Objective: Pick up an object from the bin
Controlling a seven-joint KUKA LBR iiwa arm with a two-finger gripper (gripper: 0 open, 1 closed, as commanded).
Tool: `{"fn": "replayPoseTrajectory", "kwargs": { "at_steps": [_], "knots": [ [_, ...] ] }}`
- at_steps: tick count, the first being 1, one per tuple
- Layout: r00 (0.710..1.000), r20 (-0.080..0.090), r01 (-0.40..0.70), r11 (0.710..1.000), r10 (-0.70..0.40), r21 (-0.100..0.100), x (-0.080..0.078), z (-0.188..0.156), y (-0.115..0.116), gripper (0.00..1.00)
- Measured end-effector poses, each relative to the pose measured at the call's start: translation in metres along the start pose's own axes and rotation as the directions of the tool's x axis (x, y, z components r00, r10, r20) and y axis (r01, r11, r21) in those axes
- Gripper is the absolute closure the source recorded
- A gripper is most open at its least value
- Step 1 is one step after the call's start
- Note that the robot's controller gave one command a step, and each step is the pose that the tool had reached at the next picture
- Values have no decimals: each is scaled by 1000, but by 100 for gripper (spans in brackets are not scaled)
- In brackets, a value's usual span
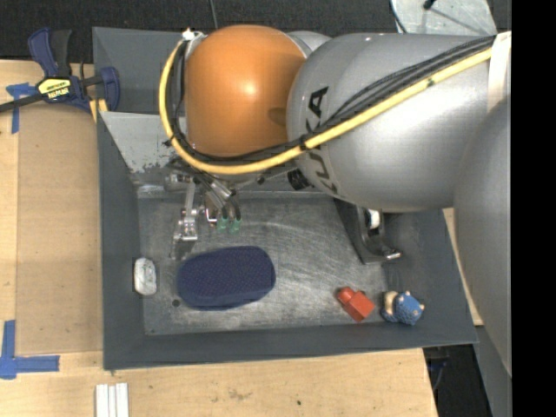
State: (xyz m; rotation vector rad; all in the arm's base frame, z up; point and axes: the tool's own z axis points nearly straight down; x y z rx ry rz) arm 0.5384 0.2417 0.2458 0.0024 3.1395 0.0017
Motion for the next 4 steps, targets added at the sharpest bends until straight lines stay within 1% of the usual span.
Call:
{"fn": "replayPoseTrajectory", "kwargs": {
  "at_steps": [1,2,3,4],
  "knots": [
    [990,-9,139,990,-139,3,48,111,-34,0],
    [949,5,315,949,-315,-3,37,173,-84,0],
    [949,12,314,949,-314,-2,34,171,-83,100],
    [940,9,341,940,-341,3,14,24,-117,100]
  ]
}}
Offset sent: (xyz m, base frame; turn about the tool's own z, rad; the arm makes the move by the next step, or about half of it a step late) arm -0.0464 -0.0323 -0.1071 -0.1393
